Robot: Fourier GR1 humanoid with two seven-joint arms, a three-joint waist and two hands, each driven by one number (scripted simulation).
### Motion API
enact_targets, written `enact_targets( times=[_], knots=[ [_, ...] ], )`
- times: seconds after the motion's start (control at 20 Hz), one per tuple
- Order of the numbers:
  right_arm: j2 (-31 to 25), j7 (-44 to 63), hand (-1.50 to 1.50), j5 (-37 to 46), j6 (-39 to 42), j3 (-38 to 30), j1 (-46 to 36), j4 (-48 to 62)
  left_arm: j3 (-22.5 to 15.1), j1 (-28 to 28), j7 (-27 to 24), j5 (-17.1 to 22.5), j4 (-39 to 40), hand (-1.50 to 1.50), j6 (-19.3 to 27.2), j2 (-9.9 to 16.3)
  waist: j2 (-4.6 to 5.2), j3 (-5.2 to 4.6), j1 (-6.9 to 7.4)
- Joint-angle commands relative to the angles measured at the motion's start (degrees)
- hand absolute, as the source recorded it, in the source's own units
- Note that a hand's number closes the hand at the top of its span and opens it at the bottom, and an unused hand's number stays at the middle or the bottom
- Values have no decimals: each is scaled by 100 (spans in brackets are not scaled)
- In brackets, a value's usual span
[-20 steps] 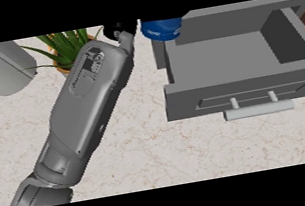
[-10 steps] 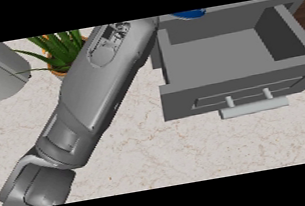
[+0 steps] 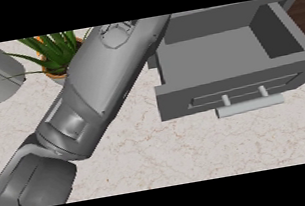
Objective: Pick up the can, place it into the drawer and close the drawer
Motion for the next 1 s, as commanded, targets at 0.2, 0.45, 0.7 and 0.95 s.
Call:
enact_targets(
  times=[0.2,0.45,0.7,0.95],
  knots=[
    [-182,-164,-150,-156,179,-105,-144,275,-405,-174,-346,374,551,-150,697,0,43,9,-167],
    [-46,67,-150,27,53,82,20,-97,-418,-319,-473,510,782,-150,906,0,33,3,-160],
    [-410,-113,-150,581,180,358,-458,38,-511,-316,-606,720,857,-150,1010,0,90,4,-229],
    [-674,-566,-150,1278,315,653,-660,171,-380,-311,-865,957,859,-150,938,0,116,1,-175]
  ],
)
